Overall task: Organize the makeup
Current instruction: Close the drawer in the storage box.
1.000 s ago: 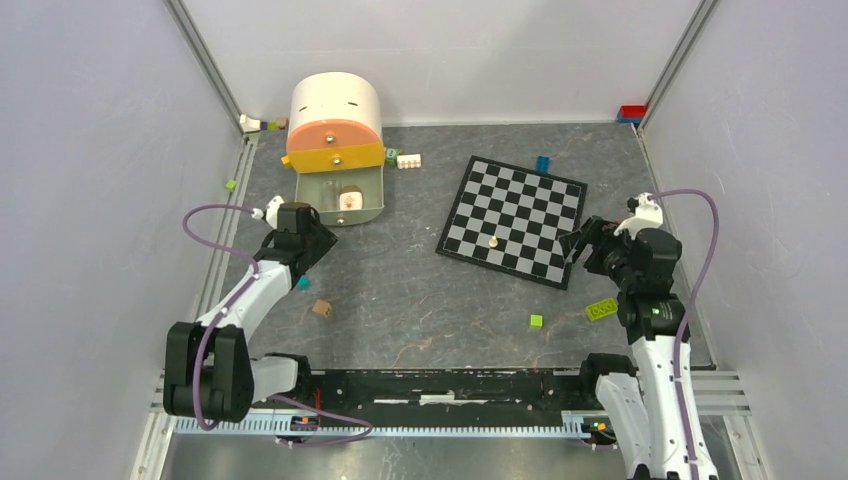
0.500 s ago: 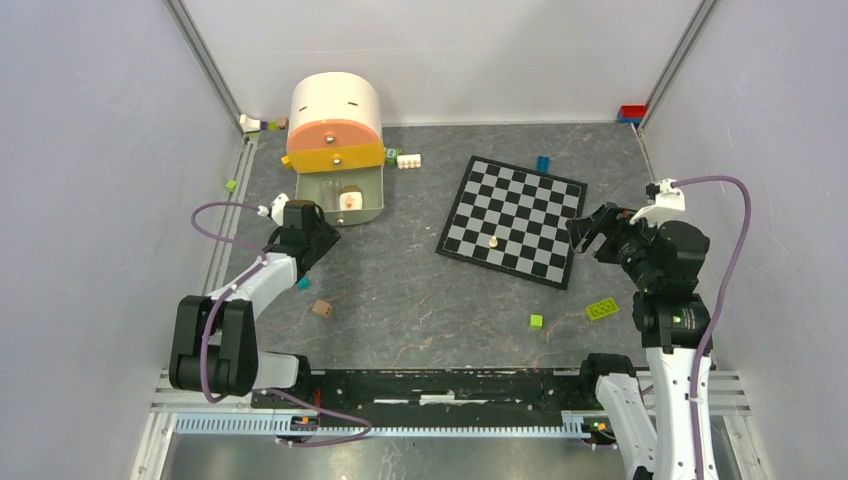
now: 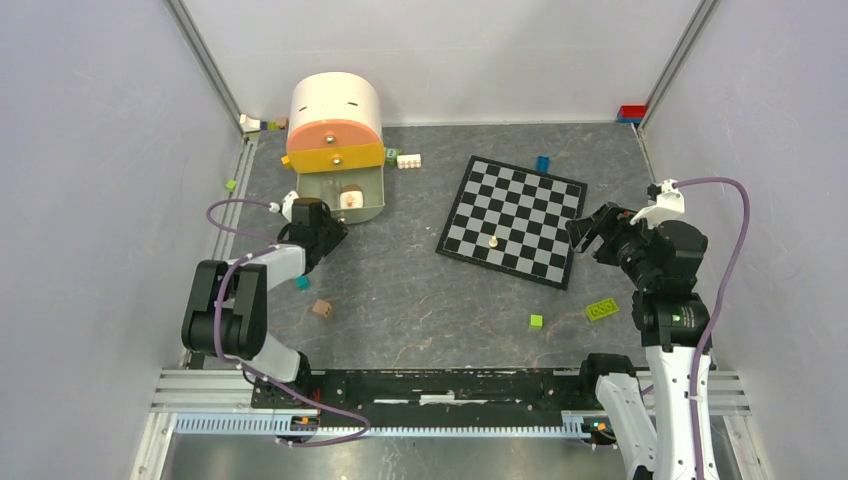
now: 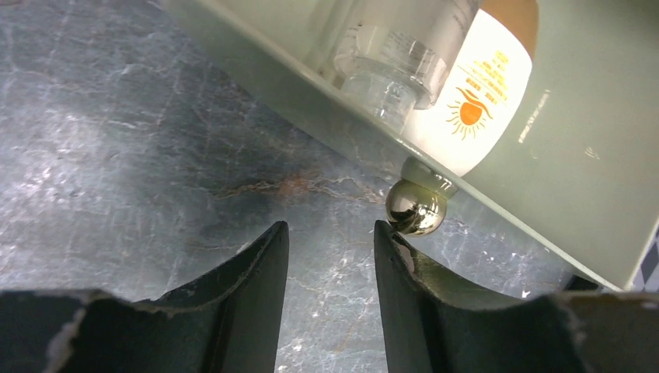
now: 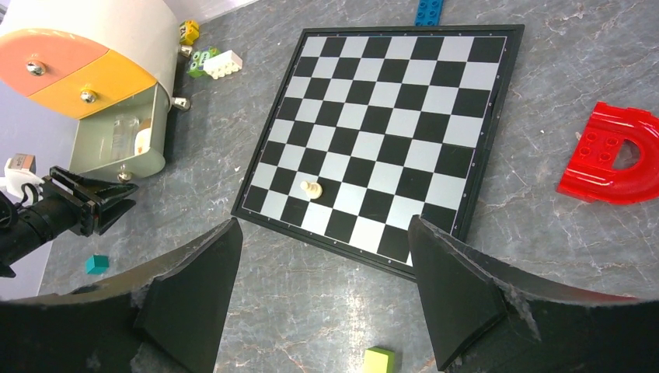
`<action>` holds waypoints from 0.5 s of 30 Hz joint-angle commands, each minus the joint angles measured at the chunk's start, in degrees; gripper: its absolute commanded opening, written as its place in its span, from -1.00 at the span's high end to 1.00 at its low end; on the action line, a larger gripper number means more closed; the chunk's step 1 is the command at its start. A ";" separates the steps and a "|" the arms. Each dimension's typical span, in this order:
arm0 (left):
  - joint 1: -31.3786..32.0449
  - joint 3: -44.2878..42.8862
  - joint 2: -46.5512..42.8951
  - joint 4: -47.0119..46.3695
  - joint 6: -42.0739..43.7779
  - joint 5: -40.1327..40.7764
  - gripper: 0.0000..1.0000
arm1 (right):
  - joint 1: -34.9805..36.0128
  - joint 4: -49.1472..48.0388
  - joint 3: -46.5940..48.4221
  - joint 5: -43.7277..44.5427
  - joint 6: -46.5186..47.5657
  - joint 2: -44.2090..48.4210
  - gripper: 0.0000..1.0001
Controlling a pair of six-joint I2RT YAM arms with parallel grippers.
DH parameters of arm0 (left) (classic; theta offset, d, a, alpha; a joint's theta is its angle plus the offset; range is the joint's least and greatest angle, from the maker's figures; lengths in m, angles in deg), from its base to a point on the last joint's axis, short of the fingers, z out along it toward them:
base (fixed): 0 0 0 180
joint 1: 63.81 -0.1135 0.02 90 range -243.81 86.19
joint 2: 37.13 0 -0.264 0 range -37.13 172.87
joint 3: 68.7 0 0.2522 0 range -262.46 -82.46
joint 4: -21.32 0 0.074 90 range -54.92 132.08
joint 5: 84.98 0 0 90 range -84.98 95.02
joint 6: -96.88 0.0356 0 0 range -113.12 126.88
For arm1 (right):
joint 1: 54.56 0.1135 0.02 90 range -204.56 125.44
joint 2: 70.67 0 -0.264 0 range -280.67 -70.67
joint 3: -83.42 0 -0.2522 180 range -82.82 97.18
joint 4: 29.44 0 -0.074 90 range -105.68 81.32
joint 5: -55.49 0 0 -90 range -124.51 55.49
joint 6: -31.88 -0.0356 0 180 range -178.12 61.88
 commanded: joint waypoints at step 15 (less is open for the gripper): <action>-0.23 -6.32 3.90 -13.53 3.33 -0.07 0.04 | -0.06 -0.75 -2.17 -0.42 0.96 0.83 -0.71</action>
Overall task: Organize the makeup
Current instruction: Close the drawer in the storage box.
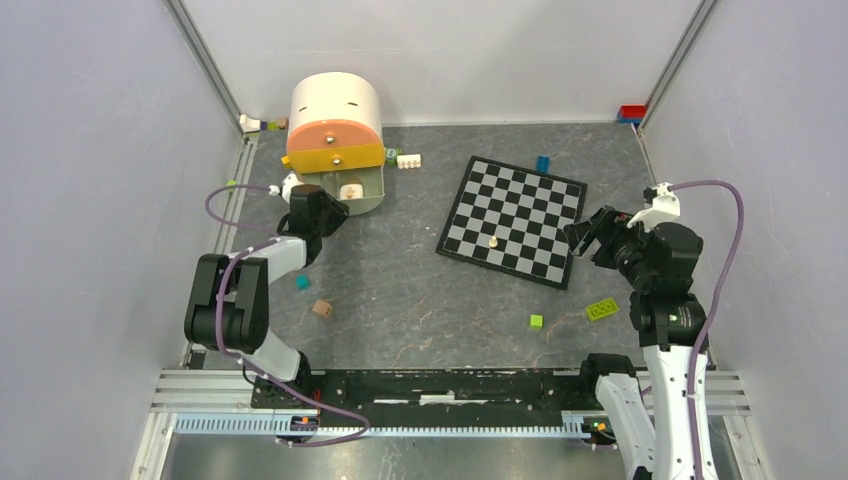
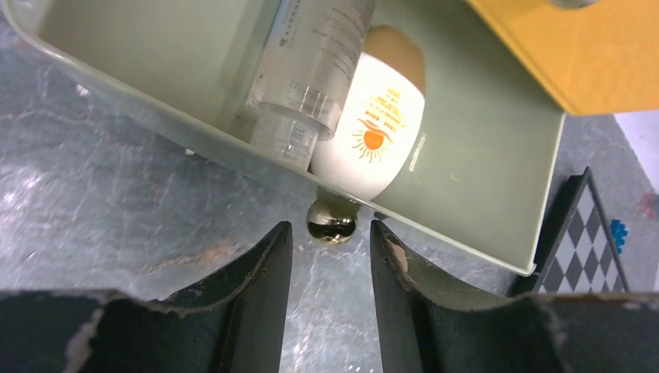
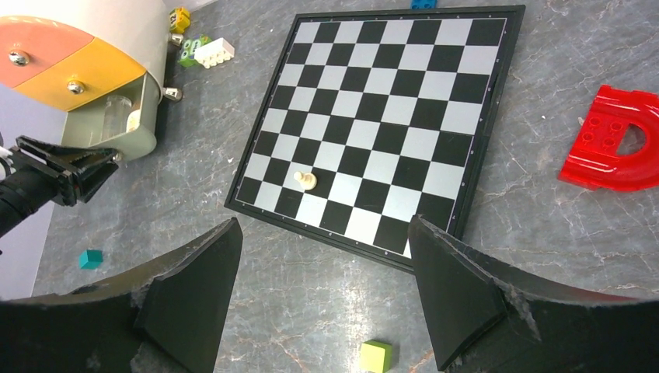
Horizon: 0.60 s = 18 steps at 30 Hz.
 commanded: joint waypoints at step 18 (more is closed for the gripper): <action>-0.33 -10.41 11.70 -12.95 -0.81 2.25 0.55 | -0.06 -0.53 -1.20 -0.47 1.16 0.88 -0.71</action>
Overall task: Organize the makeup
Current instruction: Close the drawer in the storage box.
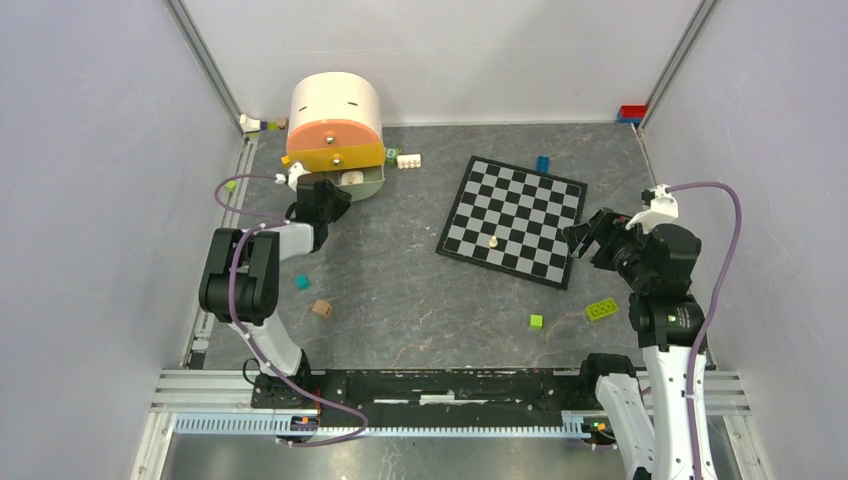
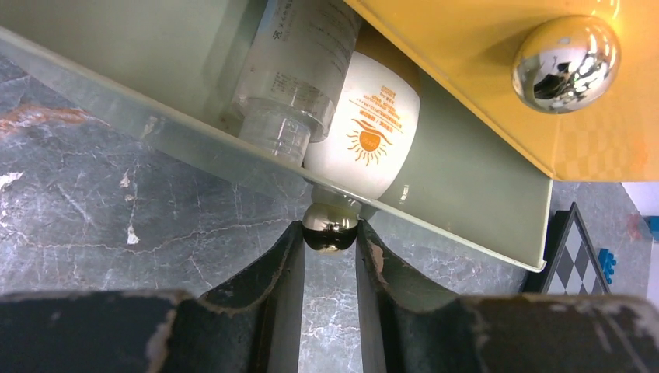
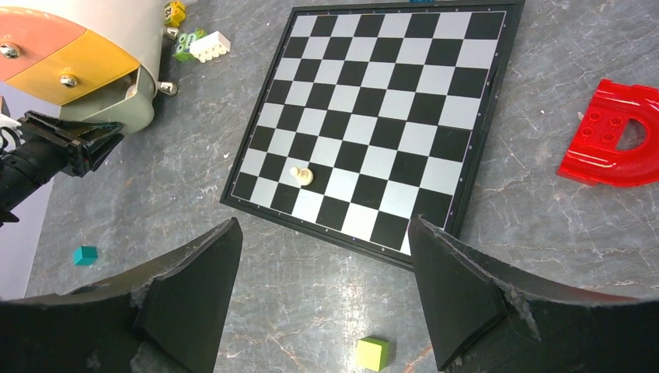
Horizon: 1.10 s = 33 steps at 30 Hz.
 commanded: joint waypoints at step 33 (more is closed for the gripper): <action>-1.72 -10.50 8.69 -11.73 -5.66 4.71 0.70 | -0.01 -0.55 -0.62 -0.33 1.41 -0.06 -0.71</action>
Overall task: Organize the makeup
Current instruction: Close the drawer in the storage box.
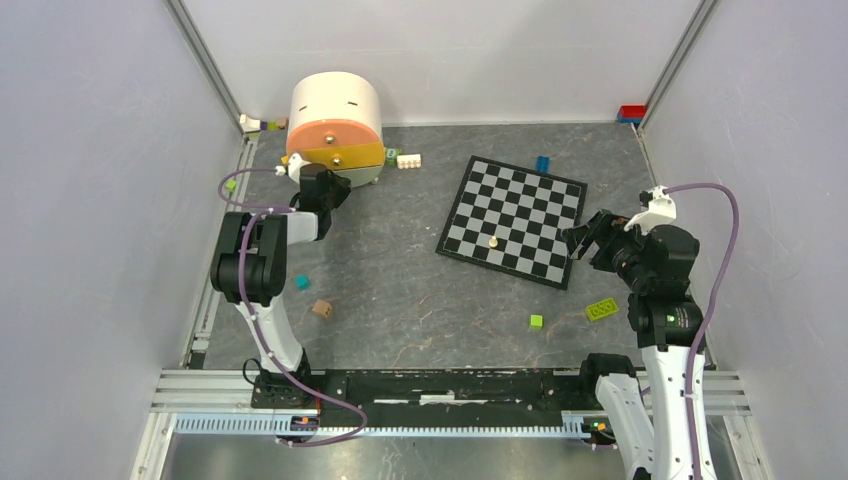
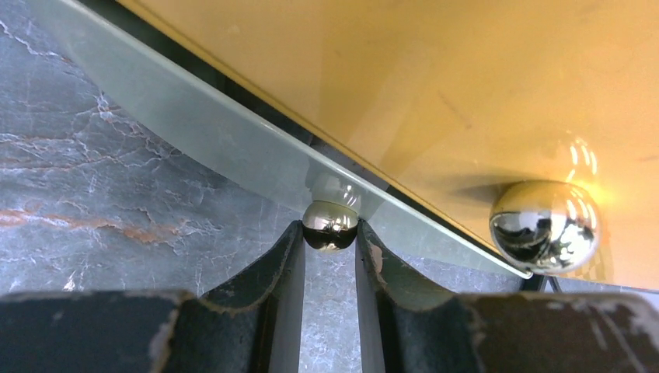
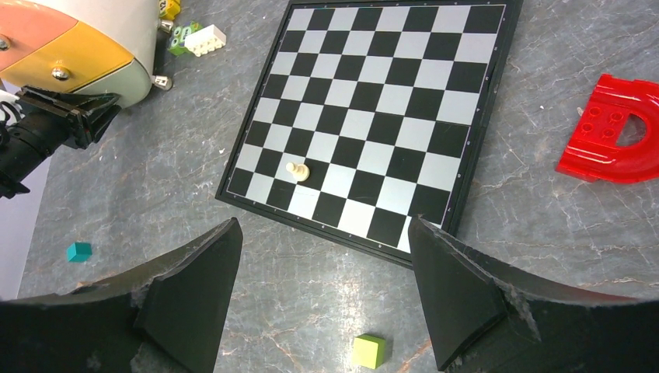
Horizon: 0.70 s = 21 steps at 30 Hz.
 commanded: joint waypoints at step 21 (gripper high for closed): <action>-1.30 2.99 -15.00 5.24 -1.72 1.61 -0.19 | 0.03 -1.70 -1.86 -0.21 3.41 -0.75 -0.71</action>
